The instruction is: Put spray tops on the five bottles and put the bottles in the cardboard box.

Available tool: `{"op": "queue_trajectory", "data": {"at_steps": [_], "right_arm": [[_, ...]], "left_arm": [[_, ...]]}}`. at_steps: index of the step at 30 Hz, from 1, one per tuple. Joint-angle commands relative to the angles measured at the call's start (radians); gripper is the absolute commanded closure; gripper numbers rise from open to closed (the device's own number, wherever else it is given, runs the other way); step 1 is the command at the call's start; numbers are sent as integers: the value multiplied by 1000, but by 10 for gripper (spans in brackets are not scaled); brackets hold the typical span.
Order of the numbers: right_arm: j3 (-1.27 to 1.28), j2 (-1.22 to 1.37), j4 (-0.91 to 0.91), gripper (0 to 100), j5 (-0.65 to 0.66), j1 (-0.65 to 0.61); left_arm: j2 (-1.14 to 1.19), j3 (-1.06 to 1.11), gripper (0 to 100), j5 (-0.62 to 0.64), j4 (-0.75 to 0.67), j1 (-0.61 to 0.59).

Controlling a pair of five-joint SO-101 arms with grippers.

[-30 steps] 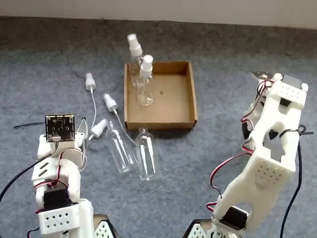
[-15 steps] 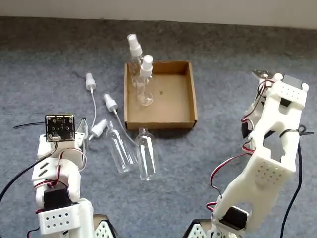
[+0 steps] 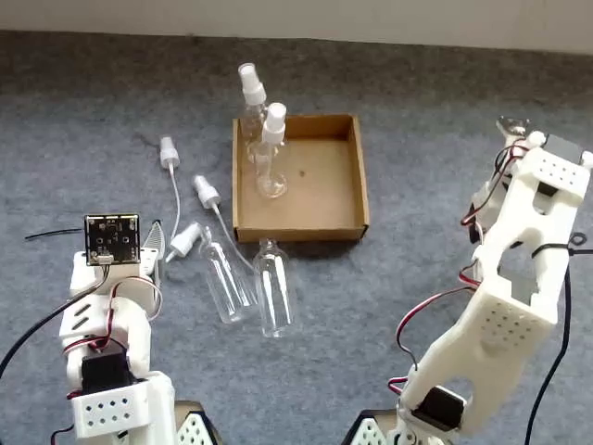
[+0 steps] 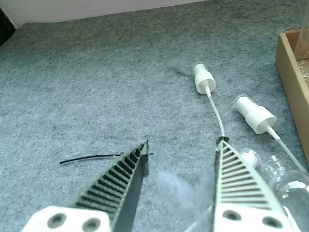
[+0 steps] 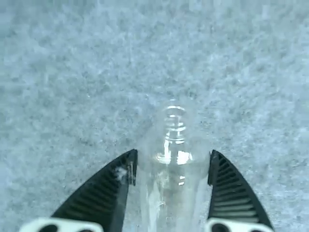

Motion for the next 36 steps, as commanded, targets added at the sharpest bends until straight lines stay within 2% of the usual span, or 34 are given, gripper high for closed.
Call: {"op": "queue_trajectory", "data": {"at_steps": [1,7,17,25,36], "right_arm": [[-61,-13,39,816,-11,8],[-51,-12,41,738,41,4],[-50,-5,42,738,40,4],[-62,120,47,738,38,-15],[-64,58,39,738,37,-22]], "left_arm": [[-10,-2,790,5,-18,-5],[-10,-2,790,5,-17,-5],[-10,-2,790,5,-17,-5],[-10,-2,790,5,-17,-5],[-10,-2,790,5,-17,-5]]}}
